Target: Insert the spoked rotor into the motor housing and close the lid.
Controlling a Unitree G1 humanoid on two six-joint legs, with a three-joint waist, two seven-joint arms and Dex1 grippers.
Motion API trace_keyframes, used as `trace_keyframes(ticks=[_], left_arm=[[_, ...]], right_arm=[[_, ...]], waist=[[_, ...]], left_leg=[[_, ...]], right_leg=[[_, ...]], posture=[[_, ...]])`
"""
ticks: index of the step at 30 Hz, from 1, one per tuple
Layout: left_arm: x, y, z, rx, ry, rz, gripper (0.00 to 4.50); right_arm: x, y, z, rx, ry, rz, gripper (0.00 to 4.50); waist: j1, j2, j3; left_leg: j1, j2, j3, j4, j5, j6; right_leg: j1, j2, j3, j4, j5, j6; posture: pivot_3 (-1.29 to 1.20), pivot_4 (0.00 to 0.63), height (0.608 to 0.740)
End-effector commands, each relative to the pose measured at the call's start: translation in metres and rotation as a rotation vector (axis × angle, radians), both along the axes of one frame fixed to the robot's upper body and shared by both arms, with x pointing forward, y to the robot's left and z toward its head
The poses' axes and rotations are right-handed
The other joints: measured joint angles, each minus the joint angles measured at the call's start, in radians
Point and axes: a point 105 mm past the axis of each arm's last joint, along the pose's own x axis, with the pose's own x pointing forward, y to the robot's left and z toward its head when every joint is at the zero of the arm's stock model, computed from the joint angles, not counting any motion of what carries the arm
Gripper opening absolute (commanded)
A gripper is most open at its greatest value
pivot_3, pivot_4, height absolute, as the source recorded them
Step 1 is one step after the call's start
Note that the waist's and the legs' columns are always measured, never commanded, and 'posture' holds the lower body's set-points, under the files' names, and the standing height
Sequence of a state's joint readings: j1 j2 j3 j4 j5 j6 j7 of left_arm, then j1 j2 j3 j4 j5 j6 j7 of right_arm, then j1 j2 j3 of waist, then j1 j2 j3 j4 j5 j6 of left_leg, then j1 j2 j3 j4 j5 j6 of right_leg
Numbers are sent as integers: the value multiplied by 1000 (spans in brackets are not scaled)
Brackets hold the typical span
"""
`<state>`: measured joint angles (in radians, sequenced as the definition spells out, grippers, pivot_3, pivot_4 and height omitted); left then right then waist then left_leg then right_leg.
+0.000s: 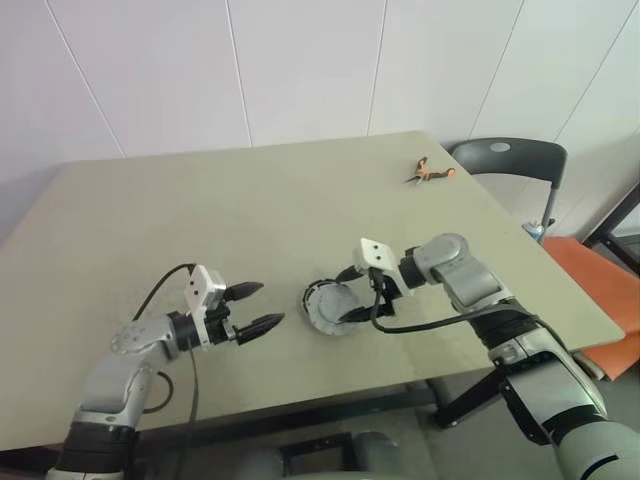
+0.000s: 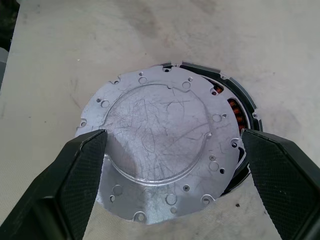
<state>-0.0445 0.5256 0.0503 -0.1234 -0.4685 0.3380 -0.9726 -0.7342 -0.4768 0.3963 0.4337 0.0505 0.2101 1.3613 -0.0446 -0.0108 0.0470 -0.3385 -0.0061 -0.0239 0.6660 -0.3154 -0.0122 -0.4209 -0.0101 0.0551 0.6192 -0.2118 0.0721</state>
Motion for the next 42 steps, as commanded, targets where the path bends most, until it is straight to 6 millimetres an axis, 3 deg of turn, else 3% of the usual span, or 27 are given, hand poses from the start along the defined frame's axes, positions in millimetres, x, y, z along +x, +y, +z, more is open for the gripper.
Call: trace_keyframes(ticks=[1, 8, 13, 24, 27, 29, 30, 39, 41, 42], left_arm=[[-1, -2, 10, 6, -44, -12, 4500], [1, 0, 8, 12, -37, 2, 4500], [1, 0, 7, 13, -35, 7, 4500], [0, -2, 5, 3, -26, 9, 4500], [3, 1, 5, -1, -25, 31, 4500], [4, 3, 6, -16, -17, 42, 3909], [4, 3, 6, -18, -13, 36, 3624], [1, 1, 8, -25, 1, 12, 597], [2, 1, 6, -17, 0, 20, 1], [3, 1, 5, -6, -2, 30, 0]], right_arm=[[1, 2, -3, -33, -28, 20, 4470], [-9, 4, -1, -24, 23, 64, 4470], [-14, 9, 13, 50, 89, 73, 4470], [-5, 13, -6, 1, 10, 25, 4470], [-5, 16, -4, 20, 12, 16, 3891], [-5, 16, -4, 21, 12, 14, 3245], [-5, 16, -4, 22, 14, 14, 3187], [6, 25, 4, 106, 1, -58, 3187], [12, 28, 7, 137, -11, -94, 3187], [14, 29, 8, 144, -14, -105, 3187]], waist=[[0, 0, 0], [1, 0, 0], [1, 0, 0], [1, 0, 0], [1, 0, 0], [1, 0, 0], [1, 0, 0], [-1, 0, 0], [-4, 0, 0], [-4, 0, 0]], left_leg=[[0, 0, 0, 0, 0, 0], [1, 0, 0, 1, 0, 0], [0, 0, 0, 1, 0, 0], [0, 0, 0, 1, 0, 0], [0, 0, 0, 1, 0, 0], [1, 0, 0, 1, 0, 0], [1, 0, 0, 1, 0, 0], [1, 0, 0, 1, 0, 0], [1, 0, 0, 1, 0, 0], [1, 0, 0, 1, 0, 0]], right_leg=[[0, 0, 0, 0, -1, -1], [1, 0, 0, 1, -1, -2], [1, 0, 0, 1, -1, -2], [1, 0, 0, 1, -1, -2], [1, 0, 0, 1, -1, -2], [1, 0, 0, 1, -1, -2], [1, 0, 0, 1, -1, -2], [1, 0, 0, 1, -1, -2], [1, 0, 0, 2, -1, -2], [1, 1, 0, 3, -1, -2]], posture=[[0, 0, 740], [0, 0, 740], [0, 0, 740], [0, 0, 740], [0, 0, 740], [0, 0, 740], [0, 0, 740], [0, 0, 740], [0, 0, 740], [0, 0, 740]])
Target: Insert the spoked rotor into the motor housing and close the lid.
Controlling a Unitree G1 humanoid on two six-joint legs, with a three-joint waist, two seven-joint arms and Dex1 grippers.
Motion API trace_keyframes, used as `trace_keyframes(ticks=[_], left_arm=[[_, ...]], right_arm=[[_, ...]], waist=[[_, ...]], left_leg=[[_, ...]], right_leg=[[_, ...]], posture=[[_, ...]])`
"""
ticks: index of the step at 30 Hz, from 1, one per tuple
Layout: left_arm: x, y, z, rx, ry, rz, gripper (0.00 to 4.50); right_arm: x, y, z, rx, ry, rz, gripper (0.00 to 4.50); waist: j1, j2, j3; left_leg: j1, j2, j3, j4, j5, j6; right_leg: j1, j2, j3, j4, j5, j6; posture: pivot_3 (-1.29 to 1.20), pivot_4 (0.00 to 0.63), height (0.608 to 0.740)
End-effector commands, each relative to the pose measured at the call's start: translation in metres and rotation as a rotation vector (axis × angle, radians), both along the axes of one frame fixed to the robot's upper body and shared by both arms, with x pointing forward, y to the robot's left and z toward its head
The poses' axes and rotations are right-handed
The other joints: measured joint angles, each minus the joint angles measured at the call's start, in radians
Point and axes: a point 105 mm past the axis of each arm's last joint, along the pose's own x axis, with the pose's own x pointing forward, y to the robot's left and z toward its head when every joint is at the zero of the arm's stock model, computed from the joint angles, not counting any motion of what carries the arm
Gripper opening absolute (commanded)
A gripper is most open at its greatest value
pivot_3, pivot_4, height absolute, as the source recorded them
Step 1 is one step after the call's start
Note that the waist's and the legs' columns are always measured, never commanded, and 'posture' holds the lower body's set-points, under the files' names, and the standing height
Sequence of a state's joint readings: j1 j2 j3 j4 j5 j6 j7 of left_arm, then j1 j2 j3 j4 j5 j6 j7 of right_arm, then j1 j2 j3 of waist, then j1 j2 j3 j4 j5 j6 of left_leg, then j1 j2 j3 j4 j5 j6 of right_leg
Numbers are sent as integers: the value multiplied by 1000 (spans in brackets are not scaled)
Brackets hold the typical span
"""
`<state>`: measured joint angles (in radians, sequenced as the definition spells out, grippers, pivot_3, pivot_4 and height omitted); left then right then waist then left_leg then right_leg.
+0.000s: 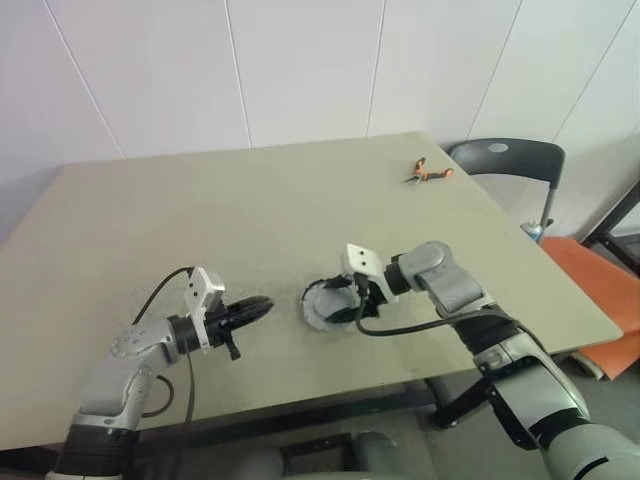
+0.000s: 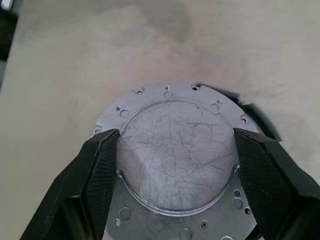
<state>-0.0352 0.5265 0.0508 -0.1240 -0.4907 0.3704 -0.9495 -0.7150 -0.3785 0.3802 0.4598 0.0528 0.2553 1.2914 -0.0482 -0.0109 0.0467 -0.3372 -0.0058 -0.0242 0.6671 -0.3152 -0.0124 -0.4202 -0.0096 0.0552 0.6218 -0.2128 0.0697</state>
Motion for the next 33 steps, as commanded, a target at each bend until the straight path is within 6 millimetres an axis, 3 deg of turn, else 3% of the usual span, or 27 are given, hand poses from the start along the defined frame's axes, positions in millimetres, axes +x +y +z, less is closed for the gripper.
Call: trace_keyframes(ticks=[1, 7, 18, 33], left_arm=[[4, 0, 8, 20, -44, 14, 0], [4, 0, 8, 32, -42, 16, 0], [8, -2, 6, 40, -41, 20, 0], [9, -4, 5, 38, -50, 15, 0]], right_arm=[[15, 5, 18, 69, -64, -62, 3187], [15, 7, 19, 74, -50, -58, 3187], [22, 11, 38, 191, -3, -115, 3187], [18, -1, 17, 14, -54, -90, 3187]], waist=[[-2, 0, 0], [-2, 0, 0], [1, 0, 0], [3, 0, 0]], left_leg=[[0, 0, 0, 0, 0, 0], [3, 0, 0, 2, 1, -1], [-1, 0, 0, 2, 1, -1], [-1, -1, 0, 2, 1, -1]], right_leg=[[0, 0, 0, 1, 0, 0], [0, 0, 0, 7, -2, 3], [-4, 0, 1, 6, 0, 0], [-4, 0, 0, 6, -1, -1]], posture=[[0, 0, 740], [0, 0, 740], [0, 0, 740], [0, 0, 740]])
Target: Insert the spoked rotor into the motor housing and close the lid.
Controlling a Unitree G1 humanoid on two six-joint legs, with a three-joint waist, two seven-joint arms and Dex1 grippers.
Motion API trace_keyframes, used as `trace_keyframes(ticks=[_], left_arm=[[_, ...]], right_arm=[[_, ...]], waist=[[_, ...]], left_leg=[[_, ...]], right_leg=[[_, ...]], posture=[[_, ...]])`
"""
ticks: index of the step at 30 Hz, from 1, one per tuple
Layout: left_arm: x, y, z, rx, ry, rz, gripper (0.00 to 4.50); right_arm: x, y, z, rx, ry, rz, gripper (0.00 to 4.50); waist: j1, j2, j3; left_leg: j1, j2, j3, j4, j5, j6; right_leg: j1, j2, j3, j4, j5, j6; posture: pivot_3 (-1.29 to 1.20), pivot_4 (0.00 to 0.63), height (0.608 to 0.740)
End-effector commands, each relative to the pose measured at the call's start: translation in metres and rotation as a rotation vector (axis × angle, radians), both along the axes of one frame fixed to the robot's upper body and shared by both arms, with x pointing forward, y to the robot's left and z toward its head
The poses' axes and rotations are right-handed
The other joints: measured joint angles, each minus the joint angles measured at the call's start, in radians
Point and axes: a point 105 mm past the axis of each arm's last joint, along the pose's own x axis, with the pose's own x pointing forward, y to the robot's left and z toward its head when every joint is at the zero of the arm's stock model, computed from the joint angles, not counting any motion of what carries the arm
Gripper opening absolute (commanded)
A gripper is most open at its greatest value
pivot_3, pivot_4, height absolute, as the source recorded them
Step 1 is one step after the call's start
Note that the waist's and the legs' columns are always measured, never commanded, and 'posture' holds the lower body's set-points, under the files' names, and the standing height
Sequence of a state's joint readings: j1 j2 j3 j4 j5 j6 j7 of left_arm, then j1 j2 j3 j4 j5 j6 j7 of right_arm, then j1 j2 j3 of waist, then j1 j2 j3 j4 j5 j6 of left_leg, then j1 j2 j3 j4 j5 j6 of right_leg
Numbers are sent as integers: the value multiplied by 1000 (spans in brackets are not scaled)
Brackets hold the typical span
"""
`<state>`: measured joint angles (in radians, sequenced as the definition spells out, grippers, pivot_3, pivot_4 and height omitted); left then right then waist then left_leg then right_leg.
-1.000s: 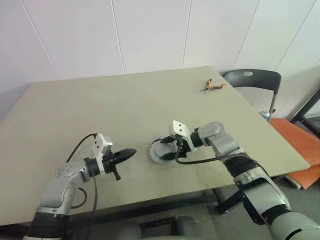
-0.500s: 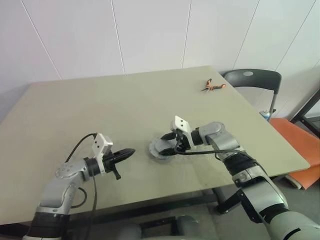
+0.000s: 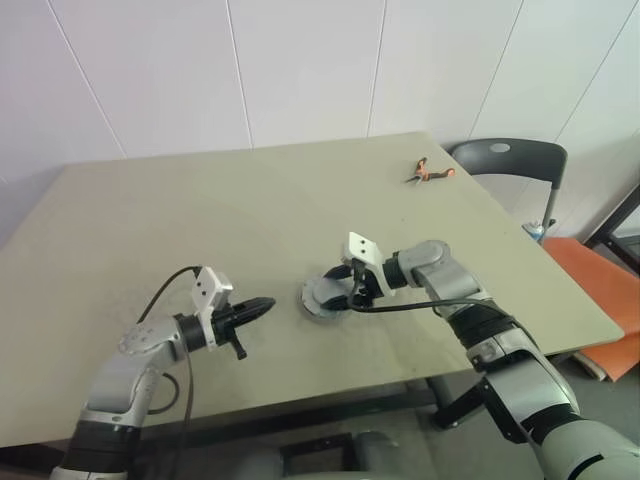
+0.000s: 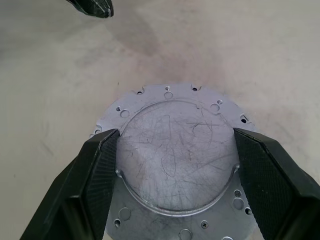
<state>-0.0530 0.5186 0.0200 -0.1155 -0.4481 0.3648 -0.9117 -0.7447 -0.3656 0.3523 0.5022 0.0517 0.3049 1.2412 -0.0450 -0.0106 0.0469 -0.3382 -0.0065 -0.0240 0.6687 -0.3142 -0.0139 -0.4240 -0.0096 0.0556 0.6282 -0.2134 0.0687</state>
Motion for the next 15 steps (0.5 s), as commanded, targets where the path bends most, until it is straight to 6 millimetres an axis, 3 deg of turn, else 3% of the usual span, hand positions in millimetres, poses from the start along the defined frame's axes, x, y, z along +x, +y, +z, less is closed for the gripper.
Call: trace_keyframes(ticks=[1, 7, 15], left_arm=[[4, 0, 10, -4, -47, -2, 0], [3, -1, 8, -7, -45, -1, 0], [3, 0, 7, -8, -47, 6, 0]], right_arm=[[7, 2, 14, 9, -71, -4, 3187], [11, 5, 19, 42, -73, -34, 3187], [12, 0, 11, -26, -72, -24, 3187]], waist=[[0, 0, 0], [0, 0, 0], [0, 0, 0]], left_leg=[[0, 0, 0, 0, 0, 0], [0, 0, 0, 0, 0, 0], [0, 0, 0, 0, 0, 0]], right_leg=[[0, 0, 0, 0, 0, 0], [0, 0, 0, 0, 0, 0], [0, 0, 0, 0, 0, 0]], posture=[[0, 0, 740], [0, 0, 740], [0, 0, 740]])
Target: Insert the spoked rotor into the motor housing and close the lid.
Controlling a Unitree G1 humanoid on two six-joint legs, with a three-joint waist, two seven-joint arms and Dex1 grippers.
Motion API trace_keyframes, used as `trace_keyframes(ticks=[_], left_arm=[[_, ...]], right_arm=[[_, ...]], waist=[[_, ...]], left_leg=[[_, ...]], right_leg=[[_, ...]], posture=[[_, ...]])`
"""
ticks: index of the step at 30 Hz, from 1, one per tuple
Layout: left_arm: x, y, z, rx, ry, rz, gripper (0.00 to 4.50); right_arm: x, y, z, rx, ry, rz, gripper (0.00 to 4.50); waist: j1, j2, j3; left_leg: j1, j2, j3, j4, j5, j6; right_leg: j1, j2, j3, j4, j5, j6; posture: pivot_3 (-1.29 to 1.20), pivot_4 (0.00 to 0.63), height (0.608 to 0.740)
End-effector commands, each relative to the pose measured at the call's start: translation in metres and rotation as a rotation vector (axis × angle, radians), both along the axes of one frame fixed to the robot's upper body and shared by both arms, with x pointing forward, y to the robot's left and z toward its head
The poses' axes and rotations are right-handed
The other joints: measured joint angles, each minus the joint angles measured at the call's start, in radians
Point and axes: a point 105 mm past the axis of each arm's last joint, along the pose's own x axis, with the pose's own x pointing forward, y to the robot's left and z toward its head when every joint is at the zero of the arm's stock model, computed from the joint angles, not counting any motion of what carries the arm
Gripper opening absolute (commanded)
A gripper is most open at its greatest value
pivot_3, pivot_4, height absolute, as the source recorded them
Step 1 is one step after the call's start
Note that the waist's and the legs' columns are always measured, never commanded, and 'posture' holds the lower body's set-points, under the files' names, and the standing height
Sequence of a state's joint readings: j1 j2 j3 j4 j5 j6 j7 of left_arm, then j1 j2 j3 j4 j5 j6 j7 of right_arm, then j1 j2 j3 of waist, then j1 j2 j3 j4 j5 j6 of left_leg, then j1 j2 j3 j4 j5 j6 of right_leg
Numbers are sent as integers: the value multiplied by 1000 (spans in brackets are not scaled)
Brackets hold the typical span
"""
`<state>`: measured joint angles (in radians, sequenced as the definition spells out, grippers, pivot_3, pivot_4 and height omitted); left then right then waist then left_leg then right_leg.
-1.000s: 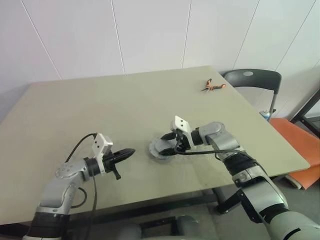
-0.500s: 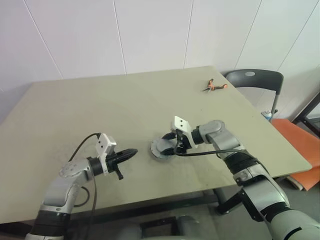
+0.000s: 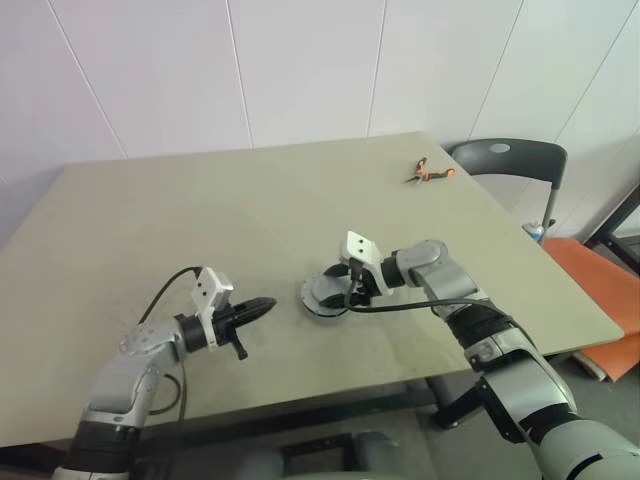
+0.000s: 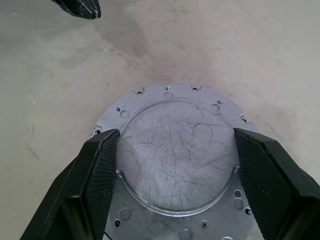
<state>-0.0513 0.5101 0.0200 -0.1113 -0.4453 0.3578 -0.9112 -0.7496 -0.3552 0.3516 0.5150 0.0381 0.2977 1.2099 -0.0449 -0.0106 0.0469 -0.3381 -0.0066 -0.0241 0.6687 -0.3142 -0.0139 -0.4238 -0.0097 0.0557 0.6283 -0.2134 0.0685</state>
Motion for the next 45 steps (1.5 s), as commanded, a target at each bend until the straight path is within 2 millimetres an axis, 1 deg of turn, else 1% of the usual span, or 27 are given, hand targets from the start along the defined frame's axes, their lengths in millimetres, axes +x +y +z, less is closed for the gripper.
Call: trace_keyframes(ticks=[1, 7, 10, 13, 20, 26, 29, 32, 37, 41, 45], left_arm=[[2, 1, 8, -3, -44, 4, 0], [2, 0, 7, -8, -39, 1, 0], [1, 0, 6, -9, -37, 1, 0], [2, 0, 6, -7, -36, 1, 0], [2, 1, 5, -4, -33, 1, 0], [2, 2, 4, -4, -34, 3, 0], [2, 1, 4, -4, -34, 2, 0], [2, 1, 4, -3, -33, 1, 0], [2, 1, 4, -2, -34, -1, 0], [2, 1, 4, -1, -34, 1, 0], [2, 1, 4, -4, -34, 1, 0]], right_arm=[[9, -3, 11, -29, -54, -6, 3187], [9, -6, 4, -54, -50, -18, 3187], [6, -8, -1, -72, -36, -7, 3187], [1, -5, 0, -43, 3, 9, 3187], [-6, -5, 0, -29, 29, 47, 3187], [-2, -4, -3, -42, -9, 18, 3187], [5, -3, -2, -35, -32, -25, 3187], [7, -4, -1, -32, -35, -35, 3187], [6, -7, -4, -57, -30, -24, 3187], [-2, -10, -7, -74, 25, 13, 3187], [-4, -12, -9, -86, 34, 15, 3187]], waist=[[0, 0, 0], [0, 0, 0], [0, 0, 0], [0, 0, 0], [1, 0, 0], [0, 0, 0], [0, 0, 0], [0, 0, 0], [0, 0, 0], [1, 0, 0], [3, 0, 0]], left_leg=[[0, 0, 0, 0, 0, 0], [0, 0, 0, 0, 0, 0], [1, 0, 0, 0, 0, 0], [1, 0, 0, 0, 0, 0], [0, 0, 0, 0, 0, 0], [1, 0, 0, 0, 0, 0], [1, 0, 0, 0, 0, 0], [1, 0, 0, 0, 0, 0], [1, 0, 0, 0, 0, 0], [1, 0, 0, 0, 0, 0], [1, 0, 0, 0, 0, 0]], right_leg=[[0, 0, 0, 0, 0, 0], [1, 0, 0, 0, 0, 0], [1, 0, 0, 0, 0, 0], [1, 0, 0, 0, 0, 0], [1, 0, 0, 0, 0, 0], [1, 0, 0, 0, 0, 0], [1, 0, 0, 0, 0, 0], [1, 0, 0, 0, -1, 0], [2, 0, 0, 0, -2, 3], [2, 0, 0, 0, -2, 3], [2, -1, 0, -1, -2, 2]], posture=[[0, 0, 740], [0, 0, 740], [0, 0, 740], [0, 0, 740], [0, 0, 740], [0, 0, 740], [0, 0, 740], [0, 0, 740], [0, 0, 740], [0, 0, 740], [0, 0, 740]])
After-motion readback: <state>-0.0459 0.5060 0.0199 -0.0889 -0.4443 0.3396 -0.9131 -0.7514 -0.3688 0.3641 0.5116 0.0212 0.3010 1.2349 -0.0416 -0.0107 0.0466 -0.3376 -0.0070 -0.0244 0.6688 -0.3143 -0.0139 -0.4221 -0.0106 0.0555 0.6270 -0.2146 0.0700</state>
